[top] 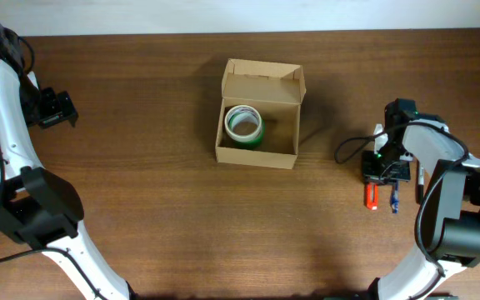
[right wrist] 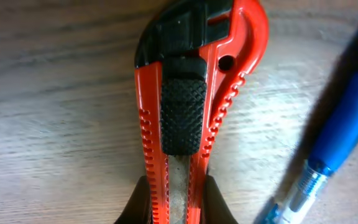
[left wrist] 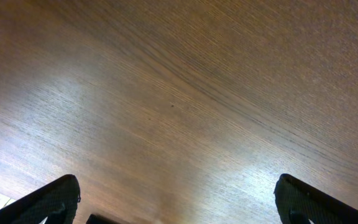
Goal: Pack container
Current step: 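Move the right gripper to the red box cutter and grasp it, then carry the red box cutter into the box and release it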
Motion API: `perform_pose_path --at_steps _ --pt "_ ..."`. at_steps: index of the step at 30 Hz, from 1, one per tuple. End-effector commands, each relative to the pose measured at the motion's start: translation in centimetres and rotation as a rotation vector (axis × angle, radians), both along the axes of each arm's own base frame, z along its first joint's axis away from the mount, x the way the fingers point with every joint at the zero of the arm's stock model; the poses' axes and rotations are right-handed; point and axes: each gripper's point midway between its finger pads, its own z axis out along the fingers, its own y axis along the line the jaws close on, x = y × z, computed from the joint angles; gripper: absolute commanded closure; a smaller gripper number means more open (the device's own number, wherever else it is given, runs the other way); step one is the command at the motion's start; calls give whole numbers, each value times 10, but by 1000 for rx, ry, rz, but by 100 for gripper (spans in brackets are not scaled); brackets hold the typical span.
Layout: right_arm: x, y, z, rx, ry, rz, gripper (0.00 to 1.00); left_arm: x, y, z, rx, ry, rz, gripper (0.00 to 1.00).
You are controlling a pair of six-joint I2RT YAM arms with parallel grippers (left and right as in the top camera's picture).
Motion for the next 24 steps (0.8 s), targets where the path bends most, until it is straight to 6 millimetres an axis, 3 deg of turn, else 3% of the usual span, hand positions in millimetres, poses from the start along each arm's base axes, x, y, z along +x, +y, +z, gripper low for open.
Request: perform_pose_path --at_steps 1,6,10,13,17,20,24 --pt "20 12 17 68 -68 -5 94 -1 0 -3 -10 7 -9 0" --pt "51 17 83 71 -202 30 94 -1 0 -3 -10 7 -9 0" --pt "75 31 166 50 -358 87 96 -1 0 -3 -10 7 -9 0" --pt "86 53 233 37 -490 165 96 -1 0 -3 -10 7 -9 0" --pt "86 113 315 36 -667 430 96 -1 0 -3 -10 7 -9 0" --pt "76 165 345 32 -754 712 96 -1 0 -3 -10 7 -9 0" --pt "62 221 340 34 -761 1038 96 -1 0 -3 -10 7 -9 0"
